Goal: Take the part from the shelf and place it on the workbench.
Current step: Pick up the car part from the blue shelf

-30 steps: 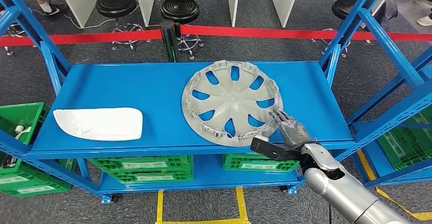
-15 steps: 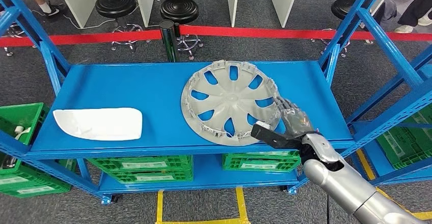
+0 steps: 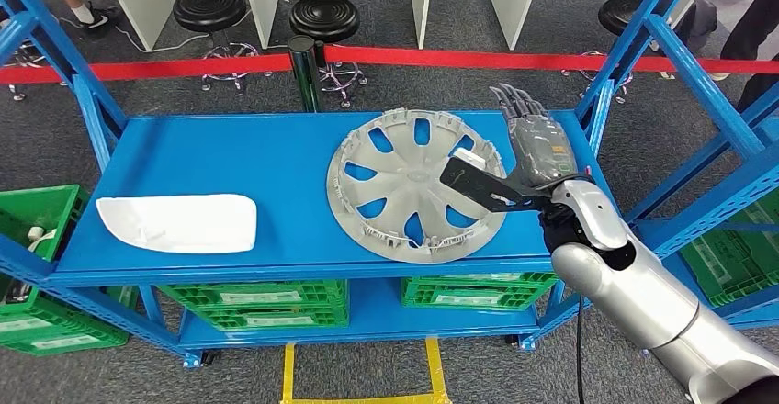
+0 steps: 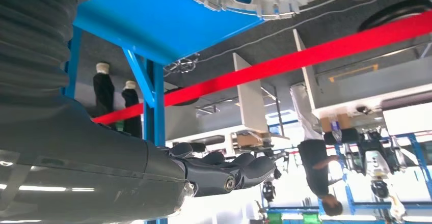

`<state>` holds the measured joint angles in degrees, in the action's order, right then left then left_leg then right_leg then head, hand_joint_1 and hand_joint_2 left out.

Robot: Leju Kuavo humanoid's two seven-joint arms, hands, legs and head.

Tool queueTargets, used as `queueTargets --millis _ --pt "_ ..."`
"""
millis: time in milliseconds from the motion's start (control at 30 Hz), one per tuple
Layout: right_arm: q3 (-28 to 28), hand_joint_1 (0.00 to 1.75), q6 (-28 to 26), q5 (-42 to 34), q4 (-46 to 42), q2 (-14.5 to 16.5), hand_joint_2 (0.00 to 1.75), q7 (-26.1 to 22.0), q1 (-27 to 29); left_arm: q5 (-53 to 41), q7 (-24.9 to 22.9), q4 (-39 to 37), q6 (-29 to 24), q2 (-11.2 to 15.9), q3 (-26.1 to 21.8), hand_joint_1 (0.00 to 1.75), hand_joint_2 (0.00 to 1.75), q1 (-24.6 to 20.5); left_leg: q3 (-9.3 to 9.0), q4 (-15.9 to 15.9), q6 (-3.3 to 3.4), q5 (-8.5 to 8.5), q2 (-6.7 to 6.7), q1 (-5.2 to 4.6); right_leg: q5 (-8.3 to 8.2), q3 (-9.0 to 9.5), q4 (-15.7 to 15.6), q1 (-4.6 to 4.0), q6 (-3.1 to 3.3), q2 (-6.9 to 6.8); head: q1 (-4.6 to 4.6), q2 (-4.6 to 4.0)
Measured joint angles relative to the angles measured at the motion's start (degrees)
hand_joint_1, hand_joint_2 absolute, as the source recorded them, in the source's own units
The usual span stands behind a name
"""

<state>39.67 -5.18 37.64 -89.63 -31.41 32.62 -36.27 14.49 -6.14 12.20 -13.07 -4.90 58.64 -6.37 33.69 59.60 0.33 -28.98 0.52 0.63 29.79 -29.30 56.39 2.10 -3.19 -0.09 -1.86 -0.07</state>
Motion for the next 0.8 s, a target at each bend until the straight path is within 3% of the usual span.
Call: queueTargets --millis 233,367,800 --pt "0.02 0.0 0.46 -0.65 -1.68 -0.22 1.75 0.02 -0.21 -0.04 0.04 0.0 -0.04 -0.06 0.0 0.0 0.0 0.0 0.01 0.0 -0.01 0.01 -0.16 0.0 0.0 0.01 0.0 0.0 0.0 -0.04 -0.03 0.0" --pt "0.32 0.0 3.3 -2.74 -1.35 -0.1 1.75 -0.83 -0.65 -0.61 0.08 0.0 -0.03 -0.15 0.05 0.0 0.0 -0.01 0.04 0.0 -0.01 0.01 -0.19 0.0 0.01 0.01 0.0 -0.01 0.0 -0.06 -0.01 0.0" --pt "6.22 0.0 3.84 -5.08 15.69 4.62 1.75 -9.36 -0.61 -1.6 -0.38 0.0 0.78 -0.18 1.42 0.0 0.0 -0.26 0.07 0.0 -0.03 0.02 -0.14 0.01 0.03 0.01 0.02 -0.01 0.03 -0.18 -0.03 0.01"
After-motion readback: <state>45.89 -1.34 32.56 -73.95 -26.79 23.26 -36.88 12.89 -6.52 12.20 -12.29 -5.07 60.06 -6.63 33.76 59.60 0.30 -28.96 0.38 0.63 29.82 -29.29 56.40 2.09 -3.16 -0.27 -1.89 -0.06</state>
